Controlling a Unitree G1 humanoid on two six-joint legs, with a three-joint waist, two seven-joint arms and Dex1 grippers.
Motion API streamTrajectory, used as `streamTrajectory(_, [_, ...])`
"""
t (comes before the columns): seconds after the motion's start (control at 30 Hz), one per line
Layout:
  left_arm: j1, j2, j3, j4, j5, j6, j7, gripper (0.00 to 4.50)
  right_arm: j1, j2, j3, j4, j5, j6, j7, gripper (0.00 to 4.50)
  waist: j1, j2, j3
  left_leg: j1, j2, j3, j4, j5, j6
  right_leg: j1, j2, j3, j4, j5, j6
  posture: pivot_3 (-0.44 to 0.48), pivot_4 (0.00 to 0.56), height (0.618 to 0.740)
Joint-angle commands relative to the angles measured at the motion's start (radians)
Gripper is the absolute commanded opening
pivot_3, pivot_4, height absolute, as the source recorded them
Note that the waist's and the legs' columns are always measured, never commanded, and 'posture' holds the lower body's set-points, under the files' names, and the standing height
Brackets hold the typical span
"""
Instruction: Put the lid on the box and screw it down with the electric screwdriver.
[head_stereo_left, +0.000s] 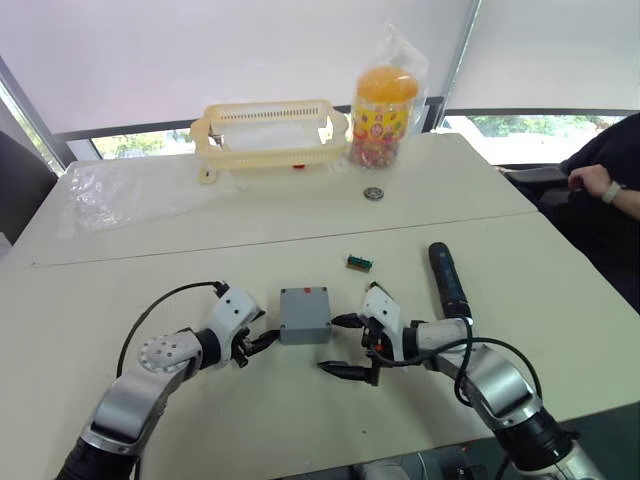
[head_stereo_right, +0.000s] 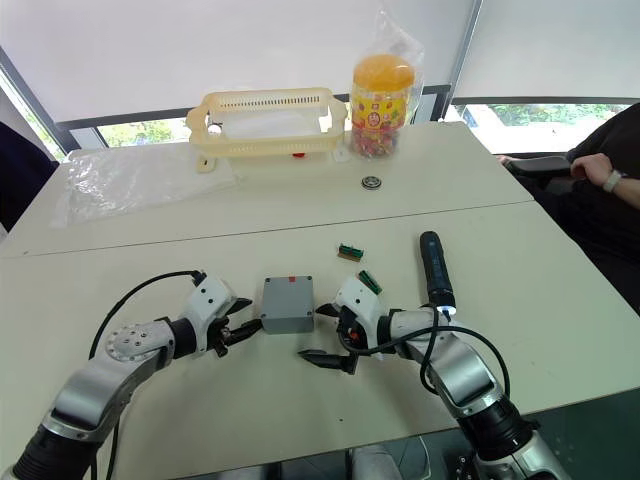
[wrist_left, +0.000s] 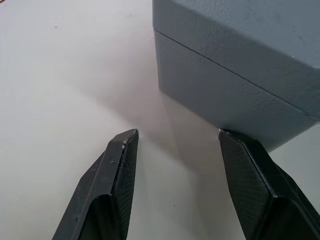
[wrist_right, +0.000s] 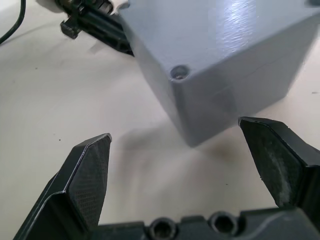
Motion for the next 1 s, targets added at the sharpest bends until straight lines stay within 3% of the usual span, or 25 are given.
streamTrajectory(0.03, [-0.035,0.053,0.114,0.000,-0.056,-0.012,-0.049,2.57,0.015,-0.054,-0.107,-0.153,0.103,0.084,0.010,4.45,0.000,0.000,0.000,0.000,0.000,0.000,0.000,0.000,0.000,0.000,0.000,0.000,0.000,0.000,0.000,0.000,0.150,0.740])
streamTrajectory(0.17, [-0.092,0.125,0.231,-0.015,-0.198,0.070,-0.148,2.57,-0.028,-0.093,-0.277,-0.232,0.254,0.205,-0.006,4.45,-0.002,0.000,0.000,0.000,0.000,-0.001,0.000,0.000,0.000,0.000,0.000,0.000,0.000,0.000,0.000,0.000,0.150,0.740])
streamTrajectory(0.33, [-0.199,0.216,0.314,-0.040,-0.382,0.223,-0.232,2.57,-0.208,-0.114,-0.425,-0.116,0.372,0.319,-0.055,4.45,-0.003,0.000,0.000,0.000,0.000,0.000,0.000,0.000,0.000,0.000,0.000,0.000,0.000,0.000,0.000,0.000,0.150,0.740])
streamTrajectory(0.53, [-0.251,0.251,0.278,-0.064,-0.460,0.277,-0.269,2.57,-0.419,-0.117,-0.225,0.425,0.076,-0.051,-0.024,4.45,-0.006,0.000,0.000,0.000,0.000,0.001,0.000,0.000,0.000,0.000,0.000,0.000,0.000,0.000,0.000,0.000,0.150,0.740])
streamTrajectory(0.67, [-0.256,0.264,0.241,-0.128,-0.464,0.276,-0.264,2.57,-0.517,-0.052,-0.164,0.690,0.012,-0.187,0.029,4.45,-0.007,0.000,0.001,-0.001,0.000,0.001,-0.001,0.000,0.000,-0.003,0.000,0.000,0.000,0.000,0.000,0.000,0.150,0.740])
streamTrajectory(0.97, [-0.234,0.229,0.239,-0.250,-0.496,0.310,-0.149,2.57,-0.601,0.050,-0.141,0.997,-0.078,-0.398,0.063,4.45,-0.014,0.000,0.001,-0.001,0.000,0.001,-0.001,0.000,-0.001,-0.003,0.000,0.001,0.001,0.000,0.000,0.000,0.150,0.740])
streamTrajectory(1.0, [-0.229,0.227,0.239,-0.251,-0.494,0.308,-0.141,2.57,-0.603,0.057,-0.142,1.016,-0.087,-0.415,0.057,4.23,-0.015,0.000,0.001,-0.001,0.000,0.001,-0.001,0.001,-0.001,-0.003,0.000,0.001,0.002,0.000,0.000,0.000,0.150,0.740])
